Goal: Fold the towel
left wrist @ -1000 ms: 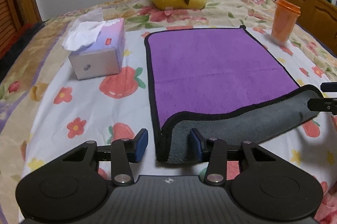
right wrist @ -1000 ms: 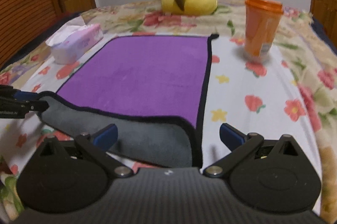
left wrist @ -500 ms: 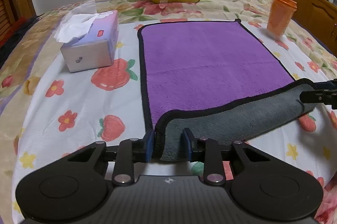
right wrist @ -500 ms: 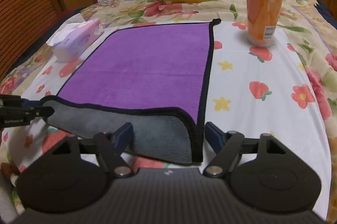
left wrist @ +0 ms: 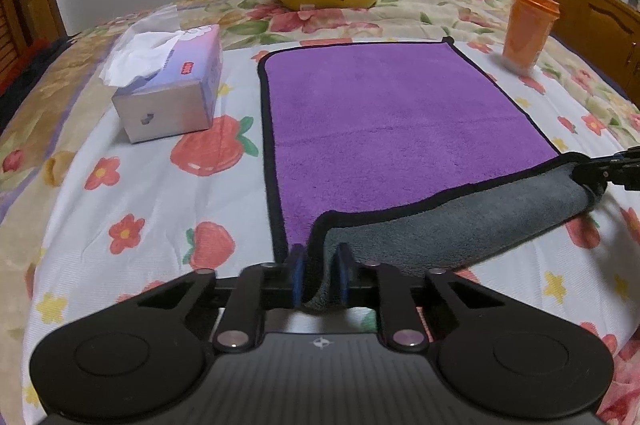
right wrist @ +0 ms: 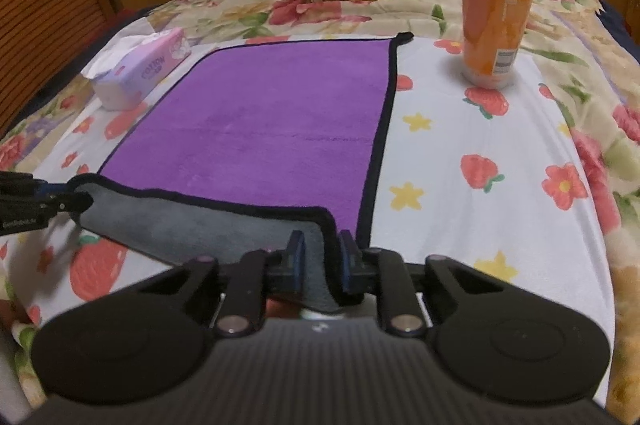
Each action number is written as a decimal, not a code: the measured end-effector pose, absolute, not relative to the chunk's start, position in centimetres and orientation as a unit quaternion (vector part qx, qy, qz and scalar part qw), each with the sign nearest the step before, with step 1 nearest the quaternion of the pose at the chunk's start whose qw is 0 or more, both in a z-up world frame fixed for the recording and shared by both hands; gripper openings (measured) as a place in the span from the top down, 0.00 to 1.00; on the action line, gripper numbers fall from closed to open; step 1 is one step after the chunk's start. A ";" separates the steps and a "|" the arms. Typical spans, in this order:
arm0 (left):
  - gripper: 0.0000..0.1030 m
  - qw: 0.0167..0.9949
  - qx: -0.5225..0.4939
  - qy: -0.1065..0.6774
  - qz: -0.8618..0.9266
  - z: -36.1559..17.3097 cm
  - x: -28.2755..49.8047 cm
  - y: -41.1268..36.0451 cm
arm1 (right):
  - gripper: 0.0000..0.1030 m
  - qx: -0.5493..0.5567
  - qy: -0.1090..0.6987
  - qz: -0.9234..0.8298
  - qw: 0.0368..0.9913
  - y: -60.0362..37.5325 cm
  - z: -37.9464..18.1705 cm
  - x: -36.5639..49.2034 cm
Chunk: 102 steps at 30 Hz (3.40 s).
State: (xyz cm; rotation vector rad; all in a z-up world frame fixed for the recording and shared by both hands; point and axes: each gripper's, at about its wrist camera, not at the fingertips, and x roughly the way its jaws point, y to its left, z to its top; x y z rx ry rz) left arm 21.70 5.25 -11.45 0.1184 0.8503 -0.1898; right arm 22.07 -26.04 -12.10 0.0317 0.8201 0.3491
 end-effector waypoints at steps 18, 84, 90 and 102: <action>0.92 0.929 0.040 0.350 -0.111 -7.6 20.6 4.8 | 0.96 0.010 0.348 0.188 0.918 -26.2 -10.6 21.6; 0.93 0.944 0.045 0.300 -0.129 -5.6 28.1 4.1 | 0.96 0.004 0.270 0.209 0.940 -27.4 -8.4 26.9; 0.93 0.948 0.065 0.286 -0.121 -5.0 29.2 3.6 | 0.96 0.006 0.257 0.206 0.944 -27.7 -7.8 28.1; 0.93 0.952 0.051 0.272 -0.130 -2.4 31.9 3.1 | 0.96 -0.004 0.223 0.208 0.952 -27.7 -5.9 30.4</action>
